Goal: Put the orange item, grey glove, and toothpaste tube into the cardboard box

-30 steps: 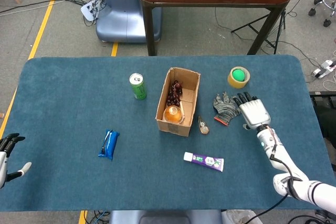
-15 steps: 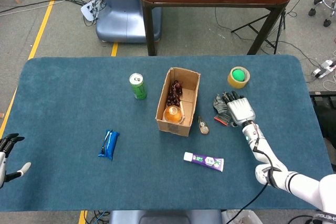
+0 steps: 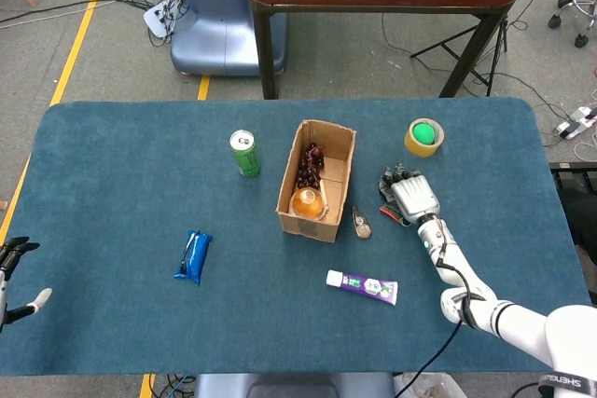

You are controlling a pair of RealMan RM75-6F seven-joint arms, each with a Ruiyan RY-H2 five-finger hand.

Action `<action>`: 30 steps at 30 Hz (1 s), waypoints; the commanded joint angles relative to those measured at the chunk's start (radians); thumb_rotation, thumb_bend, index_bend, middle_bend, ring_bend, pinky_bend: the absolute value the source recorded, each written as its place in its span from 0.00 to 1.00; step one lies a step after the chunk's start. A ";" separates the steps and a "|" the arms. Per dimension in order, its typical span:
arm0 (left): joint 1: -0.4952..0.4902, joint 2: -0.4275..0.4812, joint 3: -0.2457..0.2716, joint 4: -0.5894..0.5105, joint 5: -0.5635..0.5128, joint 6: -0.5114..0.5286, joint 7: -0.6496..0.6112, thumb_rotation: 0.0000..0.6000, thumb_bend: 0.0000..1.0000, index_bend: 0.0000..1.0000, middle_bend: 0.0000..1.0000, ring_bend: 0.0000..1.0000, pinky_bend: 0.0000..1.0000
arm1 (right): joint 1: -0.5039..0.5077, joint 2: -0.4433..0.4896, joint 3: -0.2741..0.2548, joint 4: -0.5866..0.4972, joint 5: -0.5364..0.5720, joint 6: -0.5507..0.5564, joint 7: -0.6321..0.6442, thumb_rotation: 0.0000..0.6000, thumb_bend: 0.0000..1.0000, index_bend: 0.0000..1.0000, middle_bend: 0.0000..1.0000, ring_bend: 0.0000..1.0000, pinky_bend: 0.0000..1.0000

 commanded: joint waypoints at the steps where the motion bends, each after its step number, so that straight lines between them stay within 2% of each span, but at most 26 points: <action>1: 0.000 0.000 0.000 0.000 0.000 0.001 0.000 1.00 0.16 0.26 0.20 0.23 0.47 | 0.000 -0.003 -0.002 0.005 0.003 -0.001 -0.003 1.00 0.05 0.26 0.31 0.28 0.43; 5: 0.000 0.000 0.000 0.000 0.000 0.000 0.002 1.00 0.16 0.26 0.20 0.23 0.47 | -0.004 -0.007 -0.004 0.013 -0.002 0.010 -0.001 1.00 0.16 0.32 0.40 0.38 0.50; 11: -0.001 -0.001 0.000 -0.001 0.000 -0.002 0.006 1.00 0.16 0.26 0.20 0.23 0.47 | -0.016 -0.013 -0.009 0.026 -0.031 0.040 0.015 1.00 0.23 0.48 0.57 0.55 0.64; 18: -0.002 -0.003 0.001 0.001 0.000 -0.005 0.011 1.00 0.16 0.26 0.20 0.23 0.47 | -0.036 -0.010 -0.011 0.029 -0.077 0.092 0.042 1.00 0.29 0.63 0.71 0.70 0.79; 23: -0.003 -0.004 0.001 0.002 -0.001 -0.007 0.014 1.00 0.16 0.26 0.20 0.23 0.47 | -0.052 0.010 -0.009 0.004 -0.109 0.131 0.064 1.00 0.34 0.69 0.75 0.75 0.83; 30: -0.006 -0.008 0.003 0.003 -0.001 -0.013 0.022 1.00 0.16 0.26 0.20 0.23 0.47 | -0.081 0.071 -0.006 -0.081 -0.162 0.200 0.093 1.00 0.36 0.69 0.76 0.75 0.84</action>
